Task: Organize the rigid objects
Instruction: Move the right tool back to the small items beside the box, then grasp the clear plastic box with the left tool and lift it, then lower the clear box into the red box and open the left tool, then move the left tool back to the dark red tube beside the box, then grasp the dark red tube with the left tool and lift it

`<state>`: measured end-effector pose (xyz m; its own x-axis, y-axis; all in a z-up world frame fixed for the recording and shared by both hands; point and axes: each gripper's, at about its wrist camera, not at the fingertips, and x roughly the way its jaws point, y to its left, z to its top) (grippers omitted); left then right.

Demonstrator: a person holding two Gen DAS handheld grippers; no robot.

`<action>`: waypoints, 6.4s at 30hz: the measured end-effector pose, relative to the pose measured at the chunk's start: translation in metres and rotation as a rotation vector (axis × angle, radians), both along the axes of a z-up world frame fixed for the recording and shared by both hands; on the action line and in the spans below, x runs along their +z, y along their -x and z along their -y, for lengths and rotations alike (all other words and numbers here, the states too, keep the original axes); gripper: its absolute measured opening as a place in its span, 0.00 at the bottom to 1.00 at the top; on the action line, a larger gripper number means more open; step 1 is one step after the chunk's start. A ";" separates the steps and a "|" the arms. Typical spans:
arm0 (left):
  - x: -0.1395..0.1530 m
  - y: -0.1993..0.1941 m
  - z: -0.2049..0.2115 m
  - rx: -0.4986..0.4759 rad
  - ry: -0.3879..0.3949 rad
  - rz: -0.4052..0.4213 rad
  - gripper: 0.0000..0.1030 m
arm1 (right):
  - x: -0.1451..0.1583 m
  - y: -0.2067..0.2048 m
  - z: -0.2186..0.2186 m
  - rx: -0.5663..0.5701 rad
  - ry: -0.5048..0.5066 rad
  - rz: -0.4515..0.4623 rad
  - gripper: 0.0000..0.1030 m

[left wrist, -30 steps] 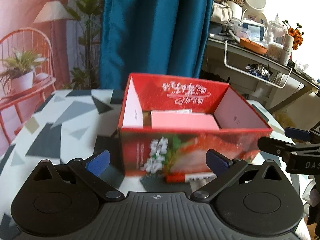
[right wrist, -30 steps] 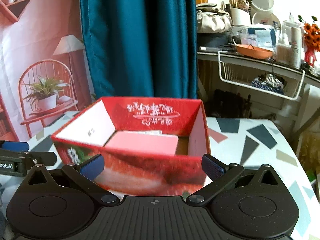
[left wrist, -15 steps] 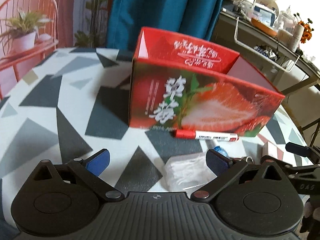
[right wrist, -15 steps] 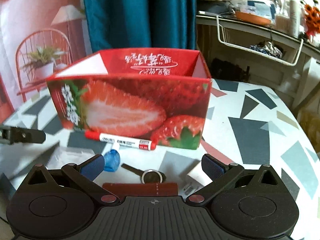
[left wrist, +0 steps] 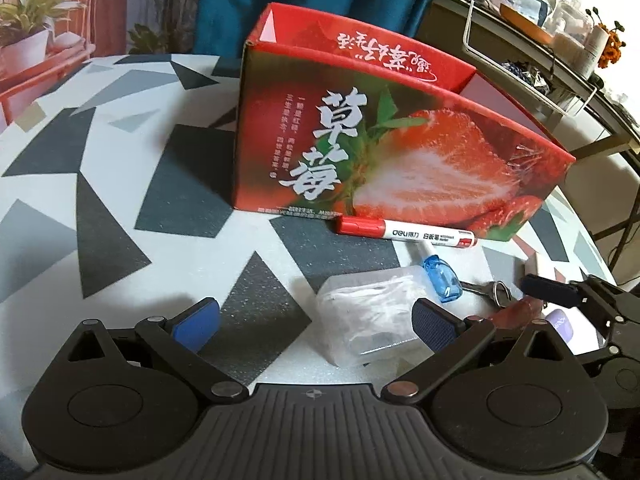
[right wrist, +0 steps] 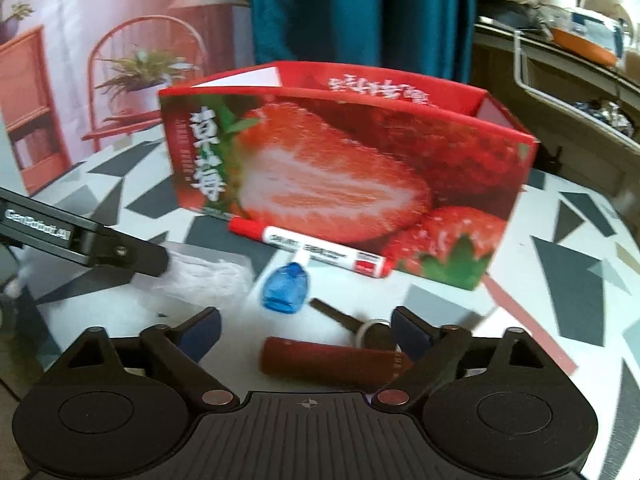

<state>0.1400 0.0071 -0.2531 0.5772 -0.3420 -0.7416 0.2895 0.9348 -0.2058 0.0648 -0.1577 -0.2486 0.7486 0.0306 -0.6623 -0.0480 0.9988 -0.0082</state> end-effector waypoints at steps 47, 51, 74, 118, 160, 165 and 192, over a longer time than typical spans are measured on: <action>0.035 0.015 0.011 -0.134 0.133 0.107 0.46 | 0.031 -0.007 -0.043 0.208 0.059 0.059 0.48; 0.053 0.017 0.016 -0.156 0.126 0.161 0.46 | 0.048 -0.003 -0.038 0.193 0.060 0.110 0.48; 0.116 -0.093 0.056 -0.094 0.092 0.223 0.51 | 0.114 -0.134 0.014 0.163 0.021 0.138 0.49; 0.120 -0.052 0.032 -0.014 0.031 0.353 1.00 | 0.102 -0.109 0.043 -0.063 -0.128 0.177 1.00; 0.026 0.010 0.014 -0.037 0.032 0.096 1.00 | 0.010 0.023 0.042 -0.087 -0.037 -0.064 0.80; 0.025 0.011 0.013 -0.037 0.038 0.089 1.00 | 0.006 0.022 0.044 -0.085 -0.062 -0.089 0.74; 0.003 0.008 0.023 -0.127 0.078 -0.033 0.60 | -0.002 -0.001 0.007 0.056 -0.088 -0.152 0.41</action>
